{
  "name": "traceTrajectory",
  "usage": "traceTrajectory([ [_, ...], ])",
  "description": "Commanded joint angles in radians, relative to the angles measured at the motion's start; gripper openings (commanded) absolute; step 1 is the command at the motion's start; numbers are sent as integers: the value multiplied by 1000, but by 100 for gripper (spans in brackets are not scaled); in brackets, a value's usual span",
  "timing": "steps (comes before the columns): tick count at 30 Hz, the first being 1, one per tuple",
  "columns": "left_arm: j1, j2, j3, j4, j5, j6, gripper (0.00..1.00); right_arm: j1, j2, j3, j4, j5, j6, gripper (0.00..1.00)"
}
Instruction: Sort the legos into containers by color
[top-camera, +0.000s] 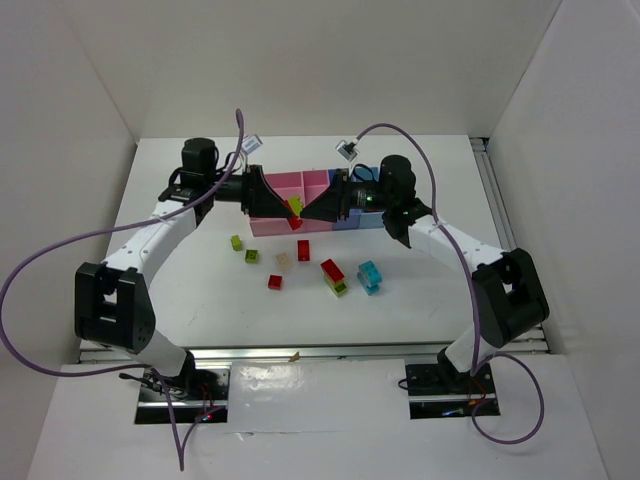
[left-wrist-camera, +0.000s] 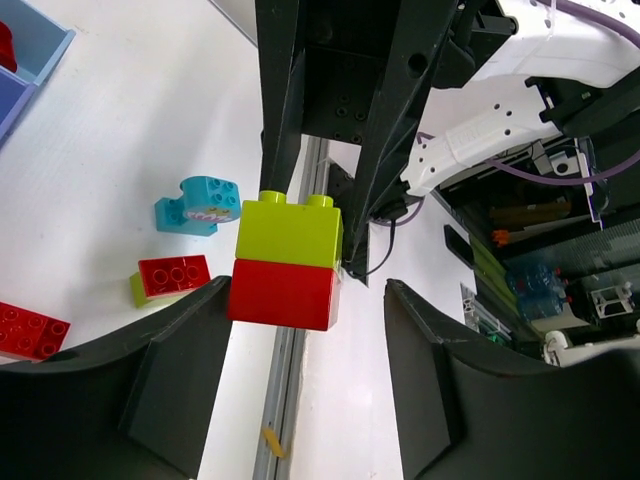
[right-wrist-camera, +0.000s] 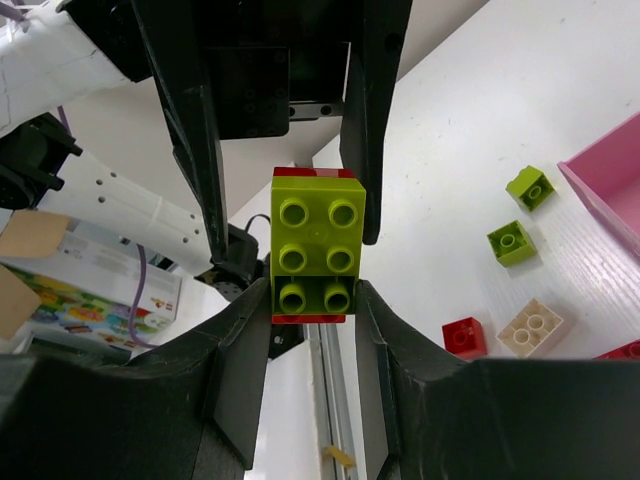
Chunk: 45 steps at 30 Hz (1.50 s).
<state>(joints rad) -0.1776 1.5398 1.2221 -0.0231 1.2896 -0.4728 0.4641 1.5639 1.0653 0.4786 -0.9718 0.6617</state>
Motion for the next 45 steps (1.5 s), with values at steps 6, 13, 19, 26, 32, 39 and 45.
traceTrajectory([
  [6, 0, -32, -13, 60, 43, -3, 46, -5, -28, -5, 77, -2, 10, 13],
  [13, 23, 14, 54, -73, -18, 52, 0, -24, -28, 5, 34, -1, 0, 13],
  [19, 63, 23, 54, -90, -29, 49, 0, -99, -28, 68, -35, 31, -20, 13],
  [26, 72, 88, 126, -113, -84, 8, 0, -168, -1, 208, -282, 233, -124, 13],
  [32, 47, 155, 261, -179, -267, -76, 0, -168, 65, 306, -667, 663, -284, 13],
  [39, 27, 236, 375, -241, -409, -98, 0, -148, 209, 426, -779, 818, -332, 13],
  [45, 7, 342, 460, -241, -443, -133, 0, -116, 363, 559, -856, 857, -395, 13],
])
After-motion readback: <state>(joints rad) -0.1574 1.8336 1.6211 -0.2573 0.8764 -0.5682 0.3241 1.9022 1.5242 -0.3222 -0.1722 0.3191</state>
